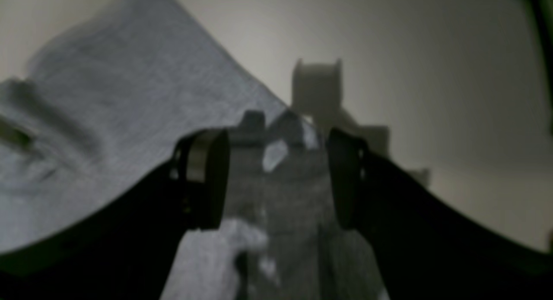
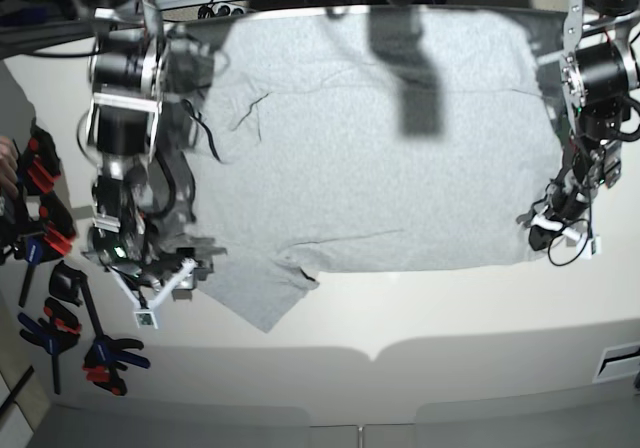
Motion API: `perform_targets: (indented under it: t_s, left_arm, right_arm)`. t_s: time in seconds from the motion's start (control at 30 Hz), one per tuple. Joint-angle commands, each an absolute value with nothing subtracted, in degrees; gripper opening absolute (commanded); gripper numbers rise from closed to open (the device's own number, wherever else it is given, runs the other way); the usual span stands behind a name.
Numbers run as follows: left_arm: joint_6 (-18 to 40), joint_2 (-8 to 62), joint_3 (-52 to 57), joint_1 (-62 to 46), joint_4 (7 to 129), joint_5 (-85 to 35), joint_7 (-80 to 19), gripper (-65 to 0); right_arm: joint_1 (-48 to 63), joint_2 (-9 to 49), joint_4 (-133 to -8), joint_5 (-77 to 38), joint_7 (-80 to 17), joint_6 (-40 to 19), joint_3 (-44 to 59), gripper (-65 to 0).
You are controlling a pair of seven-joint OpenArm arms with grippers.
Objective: Fold the T-shirt properly
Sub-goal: 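Grasp the hem corners with both grippers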
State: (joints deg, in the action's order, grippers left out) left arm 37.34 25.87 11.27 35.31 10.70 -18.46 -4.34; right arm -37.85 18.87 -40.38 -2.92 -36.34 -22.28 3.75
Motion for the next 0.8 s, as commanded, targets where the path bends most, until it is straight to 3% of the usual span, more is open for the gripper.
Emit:
perform_targets:
  t_s: [0.0, 0.13, 0.27, 0.37, 0.5, 0.53, 0.63, 0.77]
  left_arm:
    - [37.1, 26.5, 11.2, 36.5, 11.1, -18.4, -4.6, -65.0]
    - [37.1, 26.5, 11.2, 36.2, 11.1, -18.3, -3.1, -65.0]
    - [37.1, 26.6, 11.2, 36.2, 11.1, -18.3, -3.1, -65.0]
    - [37.1, 26.5, 11.2, 36.2, 11.1, -18.3, -3.1, -65.0]
    - [37.1, 26.5, 11.2, 36.2, 11.1, -18.3, -2.9, -65.0]
    - [37.1, 26.5, 11.2, 36.2, 11.1, -18.3, -2.9, -65.0]
    - [37.1, 26.6, 11.2, 36.4, 11.2, -18.3, -2.9, -65.0]
    - [37.1, 26.9, 11.2, 36.8, 11.3, -18.3, -3.2, -65.0]
  right_arm:
    - [-41.8, 19.5, -36.8, -2.2, -33.9, -22.1, 3.2, -31.0]
    - [-47.7, 19.6, -20.4, 2.9, -25.1, -21.7, 2.1, -31.0]
    - [-47.7, 19.5, -13.5, 5.9, -19.0, -16.7, 2.1, -31.0]
    - [-47.1, 19.6, -13.1, 5.8, -19.1, -14.2, 2.1, -31.0]
    - [-45.5, 19.4, -13.1, 5.4, -23.1, -15.2, 2.1, -32.4]
    - [-45.1, 19.2, -13.1, 5.4, -24.0, -15.9, 2.1, -37.8]
    - [-44.2, 18.5, -13.2, 5.4, -24.4, -16.6, 2.1, -65.0]
    - [-44.3, 17.6, -14.9, 5.5, -24.8, -16.6, 2.1, -65.0]
